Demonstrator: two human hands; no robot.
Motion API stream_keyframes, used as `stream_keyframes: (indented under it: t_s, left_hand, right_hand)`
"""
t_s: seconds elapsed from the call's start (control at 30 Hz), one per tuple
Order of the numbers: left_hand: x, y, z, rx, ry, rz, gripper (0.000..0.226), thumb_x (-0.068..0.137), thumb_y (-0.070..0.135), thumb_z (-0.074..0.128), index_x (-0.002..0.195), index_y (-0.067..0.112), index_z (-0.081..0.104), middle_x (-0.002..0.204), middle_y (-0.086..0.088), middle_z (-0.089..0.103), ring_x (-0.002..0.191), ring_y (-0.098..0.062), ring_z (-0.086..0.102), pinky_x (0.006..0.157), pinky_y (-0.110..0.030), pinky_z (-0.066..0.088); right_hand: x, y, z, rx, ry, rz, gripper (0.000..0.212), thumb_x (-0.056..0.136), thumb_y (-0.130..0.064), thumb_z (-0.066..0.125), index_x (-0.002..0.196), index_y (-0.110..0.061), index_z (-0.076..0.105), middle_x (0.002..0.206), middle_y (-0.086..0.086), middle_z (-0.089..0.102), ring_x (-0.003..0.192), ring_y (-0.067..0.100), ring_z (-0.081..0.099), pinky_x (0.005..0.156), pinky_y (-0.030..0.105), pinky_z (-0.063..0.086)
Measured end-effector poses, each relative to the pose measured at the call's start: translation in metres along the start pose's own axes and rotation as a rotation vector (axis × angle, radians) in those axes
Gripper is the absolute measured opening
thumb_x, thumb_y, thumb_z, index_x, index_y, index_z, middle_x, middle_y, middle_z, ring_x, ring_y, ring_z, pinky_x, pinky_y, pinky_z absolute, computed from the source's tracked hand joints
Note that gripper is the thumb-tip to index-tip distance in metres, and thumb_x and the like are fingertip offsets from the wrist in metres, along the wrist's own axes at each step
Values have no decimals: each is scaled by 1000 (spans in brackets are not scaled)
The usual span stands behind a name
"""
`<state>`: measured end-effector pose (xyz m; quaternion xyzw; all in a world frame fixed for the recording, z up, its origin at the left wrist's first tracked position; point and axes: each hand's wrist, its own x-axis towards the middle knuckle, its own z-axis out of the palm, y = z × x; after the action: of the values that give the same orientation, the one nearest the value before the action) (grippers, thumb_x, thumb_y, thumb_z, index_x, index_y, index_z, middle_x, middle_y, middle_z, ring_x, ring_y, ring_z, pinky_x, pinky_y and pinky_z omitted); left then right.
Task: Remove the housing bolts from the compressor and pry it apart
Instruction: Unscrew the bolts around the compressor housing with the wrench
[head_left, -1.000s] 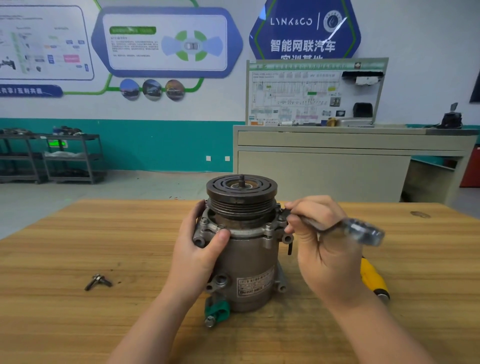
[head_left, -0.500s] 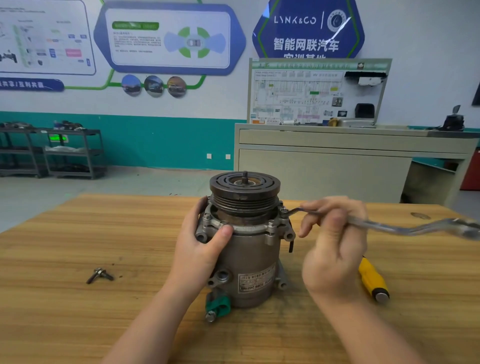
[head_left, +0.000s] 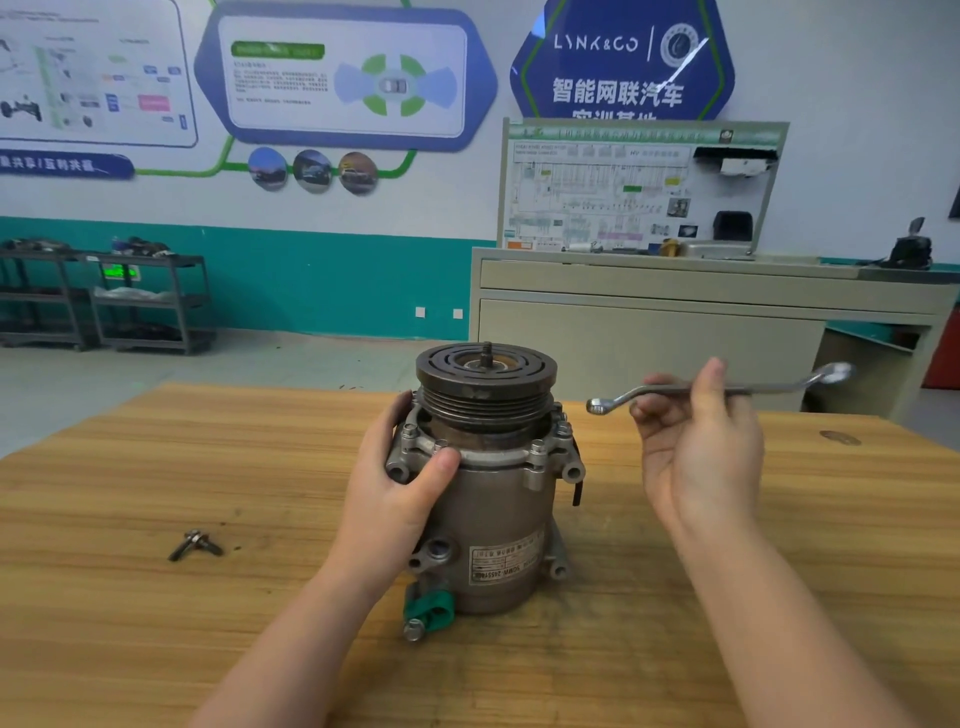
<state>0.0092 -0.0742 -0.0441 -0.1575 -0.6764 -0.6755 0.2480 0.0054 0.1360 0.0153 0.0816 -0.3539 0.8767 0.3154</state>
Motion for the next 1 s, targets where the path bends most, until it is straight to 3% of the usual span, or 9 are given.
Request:
stream_keyframes:
  t_s: [0.2, 0.3, 0.43, 0.53, 0.57, 0.67, 0.77, 0.9, 1.0]
  left_hand:
    - [0, -2, -1, -3, -11, 15, 89, 57, 61, 65, 137, 29, 43, 129, 15, 55, 111, 13, 53, 81, -1, 43]
    - [0, -1, 0, -6, -14, 21, 89, 58, 61, 65, 137, 27, 43, 127, 16, 56, 109, 15, 54, 79, -1, 42]
    - [0, -2, -1, 8, -10, 7, 88, 57, 62, 65, 136, 31, 42, 129, 16, 55, 113, 10, 54, 81, -2, 43]
    - [1, -3, -2, 9, -9, 4, 88, 57, 61, 65, 137, 31, 43, 131, 12, 56, 117, 3, 54, 88, -9, 45]
    - [1, -3, -1, 12, -10, 11, 91, 57, 61, 64, 139, 28, 43, 132, 11, 56, 116, 5, 54, 88, -8, 44]
    - [1, -2, -1, 21, -11, 31, 95, 58, 61, 63, 142, 21, 42, 130, 13, 56, 111, 13, 53, 81, -1, 42]
    - [0, -1, -1, 29, -14, 33, 95, 59, 61, 64, 142, 20, 43, 130, 13, 56, 110, 14, 53, 80, 0, 41]
    - [1, -1, -1, 24, -7, 14, 97, 58, 61, 64, 143, 21, 41, 132, 9, 56, 114, 9, 53, 85, -3, 43]
    - [1, -1, -2, 39, -8, 14, 97, 58, 63, 63, 143, 24, 41, 132, 13, 55, 114, 13, 52, 84, -2, 42]
  right_hand:
    - [-27, 0, 4, -404, -203, -457, 14, 97, -31, 51, 85, -37, 53, 75, 3, 70, 52, 17, 65, 58, 30, 54]
    - [-37, 2, 4, -458, -366, -620, 10, 95, -36, 55, 87, -40, 56, 76, -7, 68, 57, 11, 65, 63, 21, 51]
    - [-44, 8, 0, -709, -637, -890, 21, 92, -25, 64, 88, -5, 64, 78, -4, 62, 70, 7, 64, 65, 16, 49]
    - [-49, 15, 0, -852, -638, -1107, 17, 94, -18, 60, 87, -2, 62, 78, 6, 62, 72, 10, 56, 66, 14, 46]
    - [-52, 19, 0, -800, -575, -1074, 23, 100, -25, 50, 88, -7, 60, 76, 6, 60, 67, 11, 54, 64, 14, 45]
    - [-57, 24, 8, -412, -285, -712, 22, 104, -28, 31, 89, -21, 46, 75, -5, 61, 47, 14, 48, 50, 19, 41]
    - [-36, 21, 7, -217, -30, -268, 23, 104, -26, 28, 87, -16, 40, 65, -4, 63, 38, 14, 45, 43, 19, 37]
    - [-4, 12, 5, 14, -5, 285, 20, 105, -19, 36, 89, -13, 46, 60, 5, 63, 41, 12, 52, 43, 19, 44]
    - [-2, 10, 4, 148, -2, 303, 19, 105, -15, 36, 90, -12, 48, 62, 7, 69, 49, 12, 63, 48, 20, 51]
